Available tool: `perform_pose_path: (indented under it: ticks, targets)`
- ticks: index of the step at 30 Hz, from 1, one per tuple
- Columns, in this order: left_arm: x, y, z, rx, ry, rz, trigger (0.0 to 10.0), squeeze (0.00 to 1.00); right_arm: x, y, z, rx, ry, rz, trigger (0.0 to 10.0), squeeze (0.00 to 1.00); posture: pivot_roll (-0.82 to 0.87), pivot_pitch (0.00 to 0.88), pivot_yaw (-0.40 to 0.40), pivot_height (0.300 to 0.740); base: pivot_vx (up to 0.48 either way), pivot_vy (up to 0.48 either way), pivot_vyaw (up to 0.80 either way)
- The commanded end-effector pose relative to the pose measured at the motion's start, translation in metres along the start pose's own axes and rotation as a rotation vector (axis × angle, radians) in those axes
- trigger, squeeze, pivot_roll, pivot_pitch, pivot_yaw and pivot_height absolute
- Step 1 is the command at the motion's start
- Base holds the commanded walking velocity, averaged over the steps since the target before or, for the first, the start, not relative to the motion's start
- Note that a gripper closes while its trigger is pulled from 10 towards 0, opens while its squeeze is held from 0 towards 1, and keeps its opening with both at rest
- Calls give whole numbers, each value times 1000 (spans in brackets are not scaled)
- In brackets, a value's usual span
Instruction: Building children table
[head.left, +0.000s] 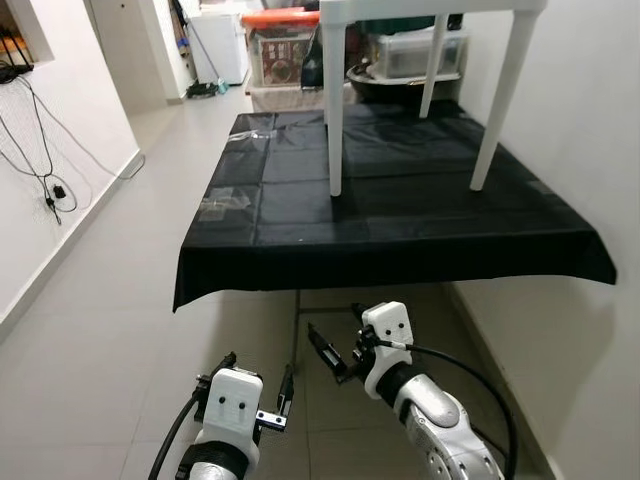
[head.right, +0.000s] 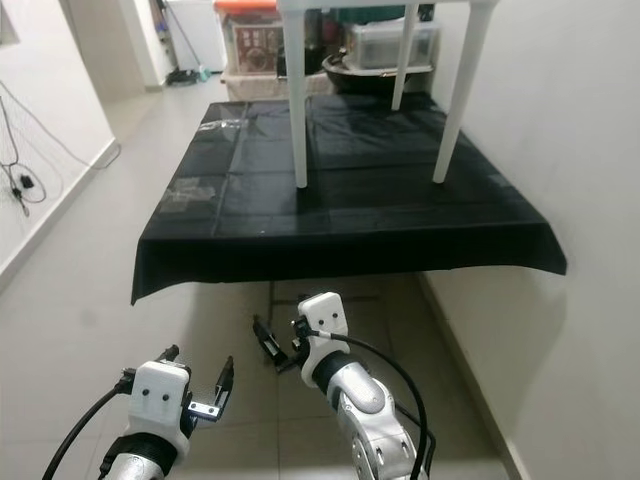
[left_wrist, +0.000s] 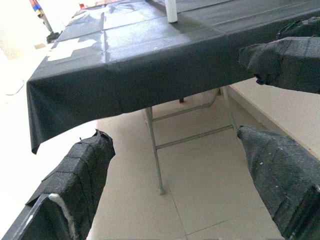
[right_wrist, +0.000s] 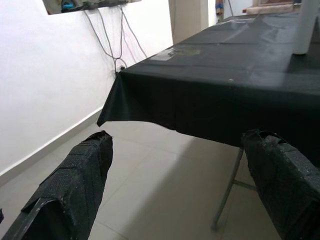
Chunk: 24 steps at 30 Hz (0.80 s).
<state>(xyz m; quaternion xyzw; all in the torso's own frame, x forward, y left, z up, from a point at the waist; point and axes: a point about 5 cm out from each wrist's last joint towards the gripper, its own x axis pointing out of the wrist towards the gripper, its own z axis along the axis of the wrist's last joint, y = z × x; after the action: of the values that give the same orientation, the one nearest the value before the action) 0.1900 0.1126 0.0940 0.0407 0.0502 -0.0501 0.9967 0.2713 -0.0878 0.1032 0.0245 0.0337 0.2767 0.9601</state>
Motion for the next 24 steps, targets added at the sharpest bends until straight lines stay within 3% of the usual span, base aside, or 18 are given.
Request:
perform_pose_path:
  ticks: [1, 6, 19, 24]
  targets:
    - [0, 1, 0, -3, 4, 2, 10000, 0, 2, 1, -2, 19, 14, -1, 10000, 0, -32, 0, 5, 740, 0, 0, -788]
    - [0, 2, 1, -4, 0, 3, 10000, 0, 2, 1, -2, 14, 23, -3, 10000, 0, -32, 0, 5, 740, 0, 0, -795]
    - [2, 1, 5, -8, -13, 5, 10000, 0, 5, 0, -3, -38, 58, -12, 10000, 0, -32, 0, 3, 740, 0, 0, 0]
    - [12, 10, 9, -109, 16, 118, 10000, 0, 8, 0, -3, -93, 82, -14, 10000, 0, -24, 0, 2, 740, 0, 0, 0]
